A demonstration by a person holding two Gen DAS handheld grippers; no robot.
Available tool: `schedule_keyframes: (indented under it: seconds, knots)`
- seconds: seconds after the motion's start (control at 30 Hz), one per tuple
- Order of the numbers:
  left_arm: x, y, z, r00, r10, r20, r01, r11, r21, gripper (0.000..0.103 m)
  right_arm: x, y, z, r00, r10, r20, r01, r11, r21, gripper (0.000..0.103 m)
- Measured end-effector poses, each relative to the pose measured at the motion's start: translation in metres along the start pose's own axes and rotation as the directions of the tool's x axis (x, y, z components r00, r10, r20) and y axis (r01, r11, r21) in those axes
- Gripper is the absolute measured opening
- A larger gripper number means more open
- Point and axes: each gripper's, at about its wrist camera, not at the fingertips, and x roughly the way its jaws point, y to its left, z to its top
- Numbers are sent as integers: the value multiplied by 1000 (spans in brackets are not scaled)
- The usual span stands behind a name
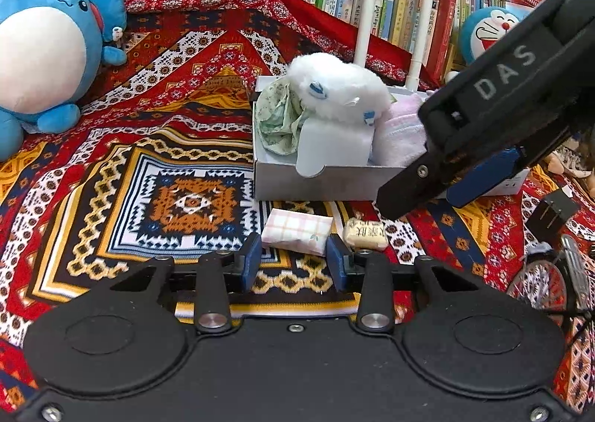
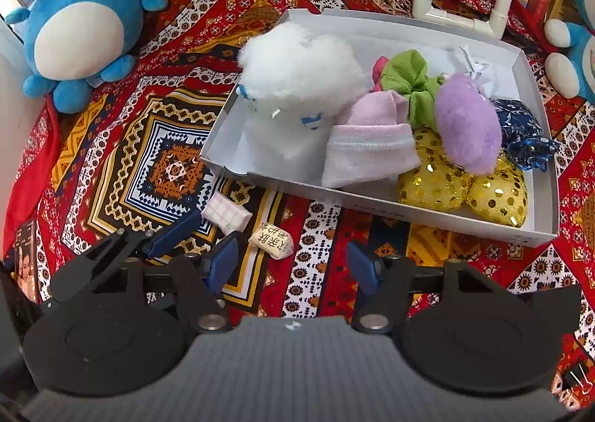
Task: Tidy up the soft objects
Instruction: 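Grasp the pink-checked cloth with the left tool while the right tool grasps the cream tag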
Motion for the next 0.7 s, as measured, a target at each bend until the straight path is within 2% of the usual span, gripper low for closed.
schedule_keyframes:
  seconds: [0.17, 0.43, 0.7]
  knots:
    - [-27, 9, -12, 1000, -7, -7, 7, 1000, -26, 36, 6, 1, 1, 1000, 6, -19, -6, 1000, 7, 77]
    - [-79, 14, -44, 999, 10, 52, -8, 998, -55, 36, 18, 11, 4, 999, -12, -44, 12, 1000, -5, 77]
    - [-91, 10, -61, 999, 11, 53, -8, 999, -53, 36, 31, 24, 9, 996, -62, -63, 61, 998, -32, 77]
